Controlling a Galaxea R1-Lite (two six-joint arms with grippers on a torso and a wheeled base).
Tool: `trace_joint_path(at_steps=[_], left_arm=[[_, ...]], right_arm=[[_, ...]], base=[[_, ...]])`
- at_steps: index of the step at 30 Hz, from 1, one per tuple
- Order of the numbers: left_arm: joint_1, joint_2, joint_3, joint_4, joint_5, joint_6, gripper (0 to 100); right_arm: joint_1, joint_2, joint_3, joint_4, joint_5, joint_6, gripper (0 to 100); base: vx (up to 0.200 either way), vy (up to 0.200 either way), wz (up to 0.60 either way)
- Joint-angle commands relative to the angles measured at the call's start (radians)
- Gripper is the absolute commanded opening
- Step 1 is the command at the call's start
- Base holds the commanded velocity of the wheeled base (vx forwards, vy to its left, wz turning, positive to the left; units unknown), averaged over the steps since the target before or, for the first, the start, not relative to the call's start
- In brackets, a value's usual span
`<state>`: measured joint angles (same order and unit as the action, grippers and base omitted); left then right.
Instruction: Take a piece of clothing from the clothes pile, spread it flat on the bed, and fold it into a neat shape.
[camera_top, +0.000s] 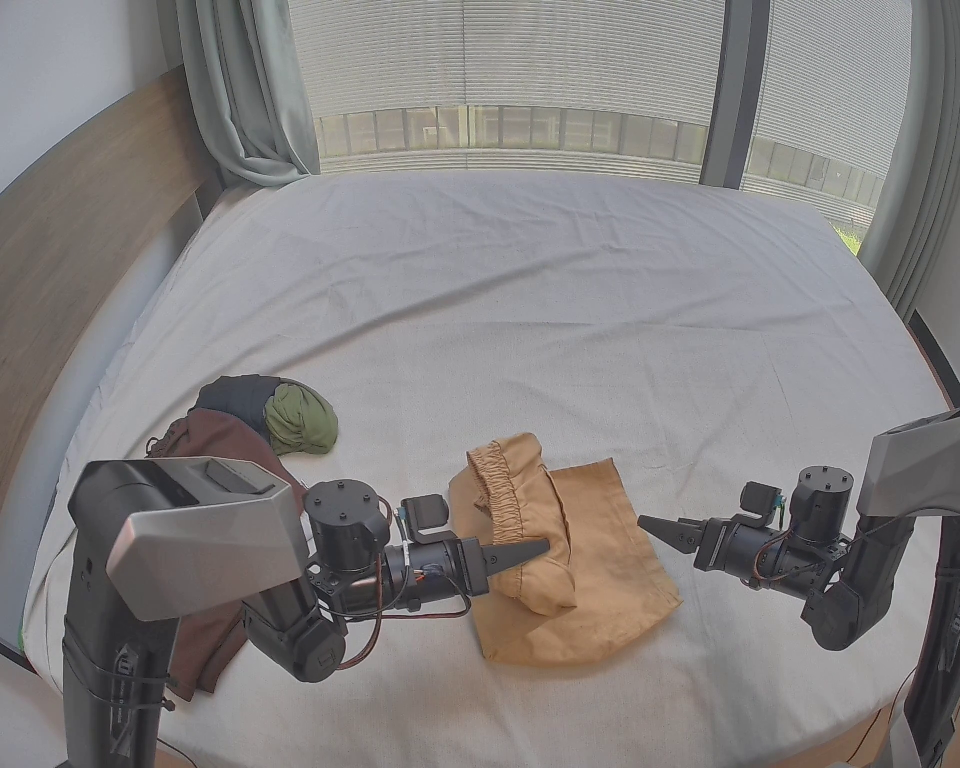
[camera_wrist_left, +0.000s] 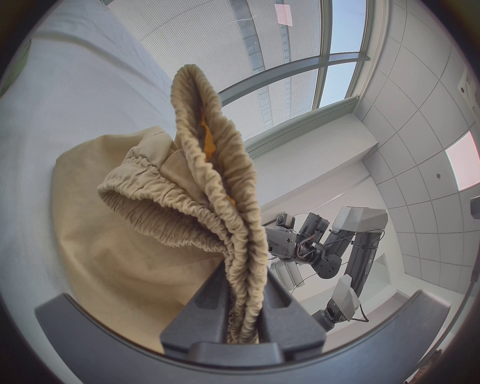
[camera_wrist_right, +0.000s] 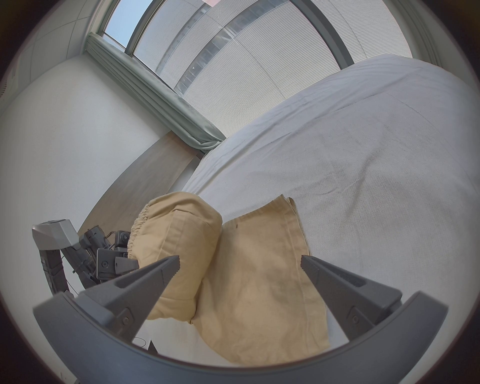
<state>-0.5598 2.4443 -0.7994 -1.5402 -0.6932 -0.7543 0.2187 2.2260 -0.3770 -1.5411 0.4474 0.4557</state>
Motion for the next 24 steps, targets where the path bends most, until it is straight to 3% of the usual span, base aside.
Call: trace_joint_path(at_steps=[1,14,15,24], left_arm=[[-0.019,0.048,-0.027,0.002,0.000,0.000,0],[-0.019,0.078,-0.032,0.005,0.001,0.000,0],[-0.019,0.081,-0.034,0.005,0.001,0.000,100],[-0.008,0.091,-0.050,-0.005,0.017,0.018,100]], right_arm=[[-0.009,0.001,-0.006,-0.001,0.000,0.001,100],[-0.007,0.015,-0.016,-0.001,0.000,0.001,100],[-0.007,0.018,-0.016,-0.001,0.000,0.000,100],[-0.002,0.026,-0.013,-0.001,0.000,-0.003,100]], base=[[0.000,0.000,0.00],[0.000,0.000,0.00],[0.000,0.000,0.00],[0.000,0.000,0.00]])
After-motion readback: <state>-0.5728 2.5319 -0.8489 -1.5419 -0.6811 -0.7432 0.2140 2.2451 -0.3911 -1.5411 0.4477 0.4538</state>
